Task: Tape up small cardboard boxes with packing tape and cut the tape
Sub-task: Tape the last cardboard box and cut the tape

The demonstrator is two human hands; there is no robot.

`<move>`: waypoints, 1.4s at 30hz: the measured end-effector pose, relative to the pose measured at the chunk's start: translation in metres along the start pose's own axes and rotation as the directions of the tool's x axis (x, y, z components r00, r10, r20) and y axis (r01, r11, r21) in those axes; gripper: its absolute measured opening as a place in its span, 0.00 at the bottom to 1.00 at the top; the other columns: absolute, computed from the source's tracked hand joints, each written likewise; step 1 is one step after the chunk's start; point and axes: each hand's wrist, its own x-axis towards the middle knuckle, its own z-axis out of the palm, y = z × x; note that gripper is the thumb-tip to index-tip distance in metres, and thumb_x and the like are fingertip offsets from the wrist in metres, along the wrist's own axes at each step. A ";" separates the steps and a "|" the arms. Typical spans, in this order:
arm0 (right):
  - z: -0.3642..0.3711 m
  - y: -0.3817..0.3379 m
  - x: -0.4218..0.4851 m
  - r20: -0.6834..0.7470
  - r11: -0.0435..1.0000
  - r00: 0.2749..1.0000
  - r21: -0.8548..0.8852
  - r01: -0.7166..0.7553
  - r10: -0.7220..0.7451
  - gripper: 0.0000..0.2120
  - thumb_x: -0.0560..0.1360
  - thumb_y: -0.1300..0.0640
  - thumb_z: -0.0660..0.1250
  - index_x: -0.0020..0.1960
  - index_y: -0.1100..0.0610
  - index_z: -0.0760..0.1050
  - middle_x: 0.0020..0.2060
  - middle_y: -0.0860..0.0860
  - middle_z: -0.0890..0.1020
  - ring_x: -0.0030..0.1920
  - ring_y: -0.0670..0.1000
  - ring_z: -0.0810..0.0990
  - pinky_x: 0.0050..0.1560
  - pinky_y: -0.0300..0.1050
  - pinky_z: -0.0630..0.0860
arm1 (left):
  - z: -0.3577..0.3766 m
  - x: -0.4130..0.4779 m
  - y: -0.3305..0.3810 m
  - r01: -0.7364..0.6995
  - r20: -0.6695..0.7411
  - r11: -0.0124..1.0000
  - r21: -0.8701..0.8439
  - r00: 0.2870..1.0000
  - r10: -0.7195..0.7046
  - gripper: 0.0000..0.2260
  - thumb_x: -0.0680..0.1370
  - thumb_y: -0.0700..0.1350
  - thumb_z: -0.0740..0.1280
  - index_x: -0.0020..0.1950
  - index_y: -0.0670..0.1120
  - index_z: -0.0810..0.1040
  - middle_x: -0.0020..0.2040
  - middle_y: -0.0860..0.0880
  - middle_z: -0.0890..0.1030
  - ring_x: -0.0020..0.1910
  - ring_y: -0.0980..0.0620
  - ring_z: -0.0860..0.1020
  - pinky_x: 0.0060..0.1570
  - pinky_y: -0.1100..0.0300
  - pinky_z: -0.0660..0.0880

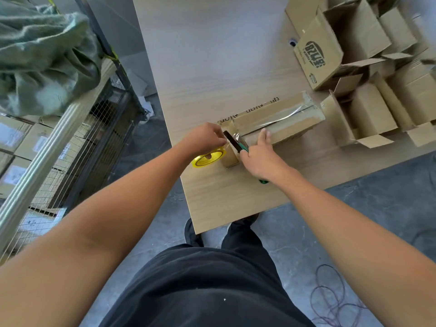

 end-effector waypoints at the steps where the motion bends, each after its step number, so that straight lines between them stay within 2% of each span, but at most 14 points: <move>1: 0.000 -0.002 0.001 0.012 0.999 1.000 -0.045 -0.012 0.012 0.27 0.86 0.50 0.47 0.65 0.71 0.73 0.77 0.70 0.34 0.78 0.64 0.31 0.78 0.58 0.45 | 0.001 -0.002 0.000 -0.005 -0.009 1.000 0.017 1.000 0.005 0.03 0.76 0.50 0.69 0.47 0.52 0.81 0.45 0.52 0.84 0.24 0.52 0.81 0.35 0.58 0.80; 4: -0.005 -0.006 0.004 0.061 0.983 0.998 -0.185 -0.009 0.020 0.23 0.86 0.54 0.47 0.66 0.68 0.73 0.75 0.71 0.33 0.77 0.66 0.30 0.78 0.63 0.49 | 0.007 -0.008 0.002 -0.037 -0.031 0.996 0.079 0.999 0.040 0.03 0.75 0.47 0.66 0.46 0.50 0.79 0.44 0.52 0.84 0.26 0.52 0.81 0.34 0.60 0.76; 9: -0.018 -0.009 0.007 0.159 0.949 0.987 -0.313 0.025 0.027 0.24 0.84 0.52 0.51 0.73 0.68 0.67 0.76 0.64 0.29 0.78 0.61 0.30 0.76 0.65 0.55 | 0.018 -0.016 -0.001 -0.172 -0.085 0.912 0.372 0.972 0.218 0.08 0.81 0.47 0.61 0.54 0.47 0.78 0.53 0.47 0.78 0.48 0.43 0.78 0.38 0.55 0.68; 19: -0.032 -0.013 0.012 0.248 0.849 0.968 -0.506 0.153 -0.027 0.27 0.84 0.49 0.52 0.76 0.66 0.63 0.78 0.64 0.32 0.80 0.61 0.34 0.75 0.65 0.56 | 0.026 -0.033 -0.007 -0.213 -0.127 0.818 0.534 0.936 0.327 0.09 0.84 0.50 0.59 0.54 0.46 0.75 0.53 0.48 0.76 0.42 0.41 0.79 0.31 0.55 0.61; 22: -0.025 0.007 0.008 0.232 0.823 0.973 -0.552 0.131 0.001 0.19 0.83 0.51 0.55 0.61 0.65 0.75 0.76 0.62 0.27 0.79 0.60 0.30 0.71 0.66 0.64 | 0.019 -0.032 -0.030 -0.106 -0.119 0.818 0.566 0.971 0.208 0.07 0.84 0.45 0.59 0.57 0.45 0.73 0.57 0.47 0.74 0.44 0.37 0.80 0.30 0.52 0.65; 24: -0.021 0.020 0.008 0.236 0.864 0.970 -0.473 0.173 -0.065 0.21 0.83 0.49 0.55 0.41 0.62 0.74 0.75 0.60 0.25 0.78 0.58 0.27 0.72 0.65 0.64 | 0.007 -0.034 -0.056 -0.021 -0.151 0.850 0.526 0.981 0.118 0.09 0.85 0.48 0.58 0.59 0.45 0.72 0.59 0.46 0.74 0.48 0.36 0.80 0.37 0.48 0.72; 25: -0.021 0.024 0.010 0.245 0.885 0.963 -0.417 0.209 -0.112 0.22 0.83 0.47 0.55 0.39 0.61 0.73 0.76 0.59 0.25 0.78 0.56 0.27 0.73 0.64 0.62 | 0.002 -0.036 -0.067 -0.002 -0.164 0.872 0.489 0.982 0.094 0.10 0.85 0.49 0.58 0.59 0.45 0.72 0.59 0.46 0.74 0.49 0.36 0.80 0.41 0.46 0.74; 29: -0.022 0.036 0.014 0.219 0.959 0.938 -0.030 0.282 -0.268 0.19 0.81 0.43 0.58 0.45 0.54 0.80 0.79 0.52 0.30 0.77 0.46 0.27 0.75 0.57 0.53 | -0.004 -0.040 -0.069 -0.037 -0.139 0.919 0.392 0.985 0.099 0.09 0.84 0.49 0.59 0.58 0.44 0.71 0.61 0.46 0.74 0.49 0.36 0.79 0.49 0.42 0.76; 32: -0.017 0.054 0.014 -0.042 0.823 0.937 0.465 0.325 -0.346 0.16 0.77 0.46 0.60 0.44 0.57 0.79 0.81 0.53 0.58 0.78 0.38 0.52 0.74 0.49 0.58 | -0.015 -0.023 -0.048 -0.184 -0.040 0.936 0.300 0.978 0.206 0.07 0.84 0.47 0.60 0.57 0.46 0.72 0.71 0.49 0.72 0.60 0.41 0.77 0.57 0.48 0.73; 33: -0.012 0.055 0.012 -0.192 0.696 0.934 0.625 0.354 -0.303 0.15 0.77 0.47 0.60 0.49 0.56 0.78 0.71 0.54 0.72 0.71 0.39 0.67 0.68 0.46 0.65 | -0.019 -0.017 -0.042 -0.236 0.012 0.932 0.275 0.970 0.242 0.05 0.83 0.47 0.61 0.55 0.46 0.73 0.75 0.51 0.70 0.63 0.43 0.76 0.59 0.50 0.72; 34: -0.007 0.056 0.012 -0.332 0.576 0.916 0.713 0.400 -0.226 0.13 0.77 0.48 0.59 0.54 0.54 0.76 0.58 0.53 0.78 0.59 0.41 0.75 0.60 0.43 0.69 | -0.022 -0.009 -0.034 -0.283 0.058 0.925 0.256 0.959 0.277 0.05 0.82 0.47 0.62 0.54 0.46 0.73 0.76 0.52 0.68 0.64 0.46 0.76 0.60 0.52 0.71; 36: 0.010 0.049 0.019 -0.502 0.520 0.865 0.742 0.423 0.014 0.12 0.78 0.46 0.61 0.59 0.49 0.70 0.55 0.53 0.72 0.56 0.46 0.74 0.62 0.43 0.69 | -0.024 -0.002 -0.022 -0.360 0.132 0.907 0.220 0.932 0.338 0.08 0.82 0.47 0.63 0.60 0.47 0.75 0.73 0.55 0.72 0.59 0.54 0.78 0.53 0.59 0.68; 39: 0.022 0.040 0.033 -0.462 0.498 0.820 0.827 0.261 0.337 0.15 0.75 0.41 0.69 0.56 0.44 0.68 0.67 0.52 0.68 0.67 0.51 0.71 0.72 0.51 0.68 | -0.019 -0.002 -0.002 -0.385 0.174 0.915 0.117 0.915 0.363 0.15 0.83 0.47 0.62 0.70 0.56 0.72 0.57 0.57 0.78 0.44 0.67 0.75 0.46 0.64 0.66; 42: 0.022 0.048 0.039 -0.396 0.493 0.857 0.846 0.203 0.328 0.16 0.74 0.48 0.73 0.58 0.50 0.73 0.61 0.51 0.75 0.59 0.51 0.76 0.65 0.53 0.74 | -0.006 -0.015 0.010 -0.316 0.101 0.946 -0.071 0.941 0.322 0.09 0.83 0.45 0.64 0.48 0.60 0.73 0.66 0.53 0.78 0.40 0.64 0.76 0.35 0.74 0.68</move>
